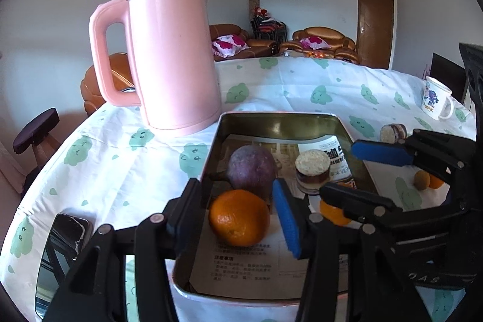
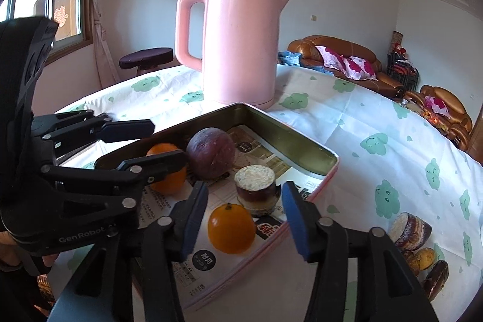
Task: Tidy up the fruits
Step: 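Lower both oranges into the pink tin and open both grippers, then grasp a mandarin orange with the right gripper while the left gripper grasps a small brown kiwi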
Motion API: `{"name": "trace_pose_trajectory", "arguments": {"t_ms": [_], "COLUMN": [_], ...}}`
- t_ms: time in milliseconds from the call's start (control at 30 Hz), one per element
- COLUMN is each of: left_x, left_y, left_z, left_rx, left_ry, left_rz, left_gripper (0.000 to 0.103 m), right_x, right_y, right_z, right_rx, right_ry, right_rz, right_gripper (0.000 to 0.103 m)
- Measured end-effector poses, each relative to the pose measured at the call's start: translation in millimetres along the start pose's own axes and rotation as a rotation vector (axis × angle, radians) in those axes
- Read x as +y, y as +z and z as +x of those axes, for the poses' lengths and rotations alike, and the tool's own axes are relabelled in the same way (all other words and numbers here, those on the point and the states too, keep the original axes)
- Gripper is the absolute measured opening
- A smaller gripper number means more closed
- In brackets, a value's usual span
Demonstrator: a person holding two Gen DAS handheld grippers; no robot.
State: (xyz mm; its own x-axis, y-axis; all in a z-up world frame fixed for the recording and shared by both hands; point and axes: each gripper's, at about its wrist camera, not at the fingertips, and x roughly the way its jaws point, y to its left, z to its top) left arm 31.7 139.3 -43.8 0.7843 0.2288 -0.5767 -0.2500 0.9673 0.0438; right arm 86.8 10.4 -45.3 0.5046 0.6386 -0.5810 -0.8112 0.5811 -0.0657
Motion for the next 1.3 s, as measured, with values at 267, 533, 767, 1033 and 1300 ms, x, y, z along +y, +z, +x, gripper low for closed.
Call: {"name": "trace_pose_trajectory", "arguments": {"t_ms": [267, 533, 767, 1033, 1300], "left_x": [-10.1, -61.1, -114.2, -143.1, -146.9], "left_y": [5.1, 15.1, 16.0, 16.3, 17.7], "left_z": [-30.0, -43.2, -26.3, -8.6, 1.5], "left_rx": [-0.115, -0.163, -0.121, -0.075, -0.043], "left_ry": [-0.043, -0.145, -0.207, -0.22, -0.231], "left_rz": [-0.031, 0.035, 0.127, 0.179, 0.178], "left_gripper": [0.079, 0.089, 0.089, 0.089, 0.089], "right_x": [-17.2, -78.0, -131.5, -128.7, -129.6], "right_y": [-13.7, -41.3, -72.0, -78.6, -81.8], "right_z": [-34.3, -85.9, -113.0, -100.2, -74.0], "right_rx": [-0.054, -0.069, -0.057, 0.015, 0.143], "right_ry": [-0.075, -0.226, -0.283, -0.186, -0.101], "right_rz": [0.028, 0.147, 0.28, 0.261, 0.267], "right_gripper": [0.06, 0.06, 0.06, 0.059, 0.044]}}
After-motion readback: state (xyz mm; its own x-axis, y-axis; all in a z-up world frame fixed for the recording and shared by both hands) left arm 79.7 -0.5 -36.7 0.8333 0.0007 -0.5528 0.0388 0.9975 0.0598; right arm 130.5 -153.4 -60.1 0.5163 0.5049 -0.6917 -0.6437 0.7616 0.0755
